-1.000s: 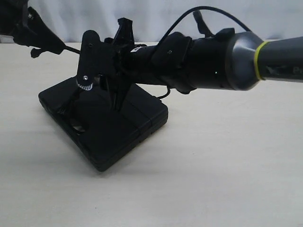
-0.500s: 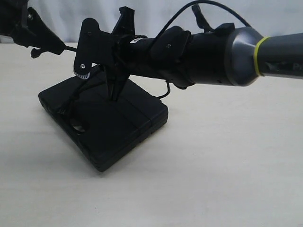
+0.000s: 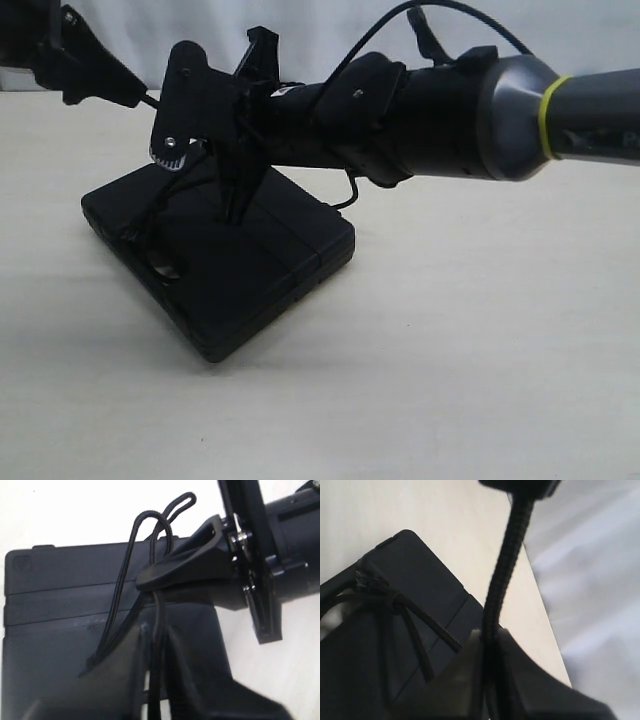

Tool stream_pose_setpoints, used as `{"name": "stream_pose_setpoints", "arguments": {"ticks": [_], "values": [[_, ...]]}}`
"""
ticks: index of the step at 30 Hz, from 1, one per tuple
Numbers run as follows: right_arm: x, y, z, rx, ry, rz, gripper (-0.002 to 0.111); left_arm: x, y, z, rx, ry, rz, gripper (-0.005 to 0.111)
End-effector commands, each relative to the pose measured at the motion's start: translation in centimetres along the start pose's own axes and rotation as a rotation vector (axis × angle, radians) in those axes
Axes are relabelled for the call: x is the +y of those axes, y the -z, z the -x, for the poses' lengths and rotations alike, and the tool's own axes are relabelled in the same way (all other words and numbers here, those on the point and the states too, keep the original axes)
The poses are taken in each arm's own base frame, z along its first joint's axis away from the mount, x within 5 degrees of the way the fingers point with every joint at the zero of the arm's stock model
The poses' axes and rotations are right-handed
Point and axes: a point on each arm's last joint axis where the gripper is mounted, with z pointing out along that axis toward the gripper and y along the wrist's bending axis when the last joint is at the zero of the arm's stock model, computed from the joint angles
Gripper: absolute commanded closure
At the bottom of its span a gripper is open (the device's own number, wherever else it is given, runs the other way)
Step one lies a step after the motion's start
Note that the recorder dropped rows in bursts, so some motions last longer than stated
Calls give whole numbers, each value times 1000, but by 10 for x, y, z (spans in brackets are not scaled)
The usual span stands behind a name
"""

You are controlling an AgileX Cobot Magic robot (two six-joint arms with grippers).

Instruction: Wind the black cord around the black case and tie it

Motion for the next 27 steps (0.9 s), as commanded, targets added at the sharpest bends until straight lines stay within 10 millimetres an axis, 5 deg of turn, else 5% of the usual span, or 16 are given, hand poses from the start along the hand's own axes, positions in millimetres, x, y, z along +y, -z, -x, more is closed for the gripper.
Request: {"name": "stream_pose_setpoints", "arguments": {"ticks": [1,6,13,17,27], "values": [[-8,12,9,-32,-31,-10,104,0,3,5,-49,9,17,72],[-23,24,7,-52,-104,-14,104,-4,15,12,-102,5,82,58],[-50,52,3,-116,-269,-5,104,-45,84,32,-263,-131,315,54],[-60,71,15,-173,-333,-42,104,-55,102,26,-235,-85,418,54],[-76,108,34,-275,-461,-83,104,-45,75,0,-149,11,401,54]]}}
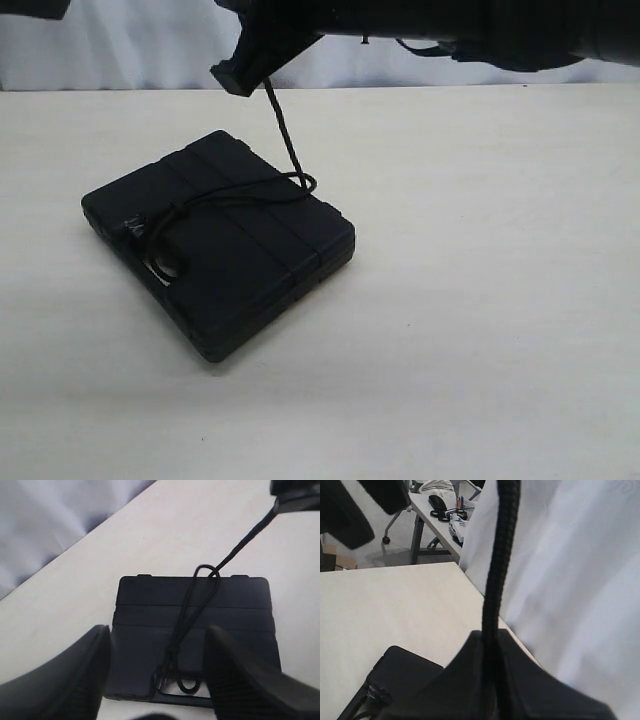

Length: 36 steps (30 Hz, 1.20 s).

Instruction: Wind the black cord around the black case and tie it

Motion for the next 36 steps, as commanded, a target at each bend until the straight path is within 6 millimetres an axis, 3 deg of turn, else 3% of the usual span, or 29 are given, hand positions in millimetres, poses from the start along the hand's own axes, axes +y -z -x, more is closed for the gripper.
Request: {"name": "stream_pose_setpoints", "arguments": {"ticks": [1,15,36], "values": [[-4,6,6,-21,-58,-12,104,1,-4,-6,-1,20,23,54],[-61,36,-7,-19,-269,-169,104,2,-7,-8,1,23,31,54],[-116,69,-34,-16,-497,-346,104,2,-7,-9,4,22,31,54]]}}
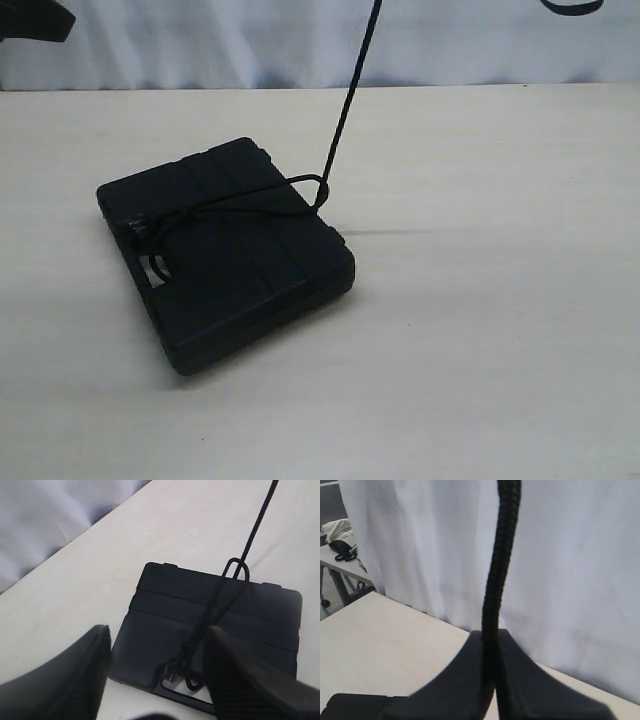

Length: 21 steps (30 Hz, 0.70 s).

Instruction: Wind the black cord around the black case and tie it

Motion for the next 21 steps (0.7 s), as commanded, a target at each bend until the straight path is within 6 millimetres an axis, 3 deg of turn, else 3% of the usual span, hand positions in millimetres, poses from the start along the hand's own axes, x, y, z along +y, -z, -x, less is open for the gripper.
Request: {"name": "stream_pose_setpoints", "arguments": {"ticks": [1,6,12,21], "values": [[-18,11,7,-30,-68,-62,104,0,2,0,-10,11,9,54],[-37,16,4,-29,-150,-114,104,1,2,1,-14,11,15,54],[-60,21,-16,6,-208,-227,104,1,2,1,-15,11,16,54],[-66,22,-26,15,-252,-294,104,0,2,0,-6,11,6,54]]}}
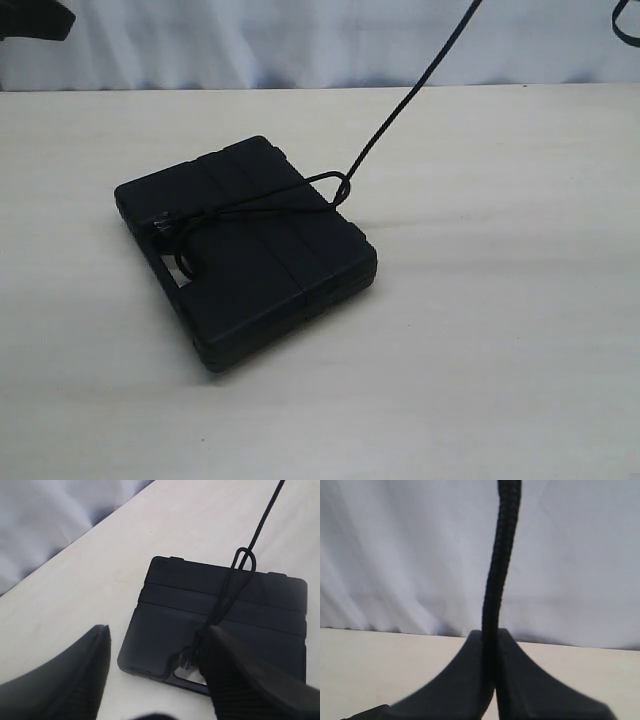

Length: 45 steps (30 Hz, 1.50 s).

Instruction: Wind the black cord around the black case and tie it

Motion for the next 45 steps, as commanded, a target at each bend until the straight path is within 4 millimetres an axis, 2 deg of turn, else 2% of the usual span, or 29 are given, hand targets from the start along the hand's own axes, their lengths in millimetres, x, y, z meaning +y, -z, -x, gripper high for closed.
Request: {"name": "stream_pose_setpoints", "arguments": {"ticks": [1,26,29,36,38,41,45], "values": [[-3,5,5,-24,-57,-28,104,-1,2,0,-2,11,1,54],[-2,5,3,-16,-44,-21,102,-1,2,0,-2,11,1,54],[-1,5,3,-12,-51,-10,90,0,2,0,-6,11,5,54],[1,5,3,-6,-102,9,46,0,2,0,-5,11,4,54],[1,6,3,-8,-101,9,37,0,2,0,-4,11,3,54],[1,10,6,-17,-85,7,29,-1,2,-1,-1,11,-1,54],[-2,23,14,-41,-69,-20,28,-1,2,-1,-1,11,-1,54]]}}
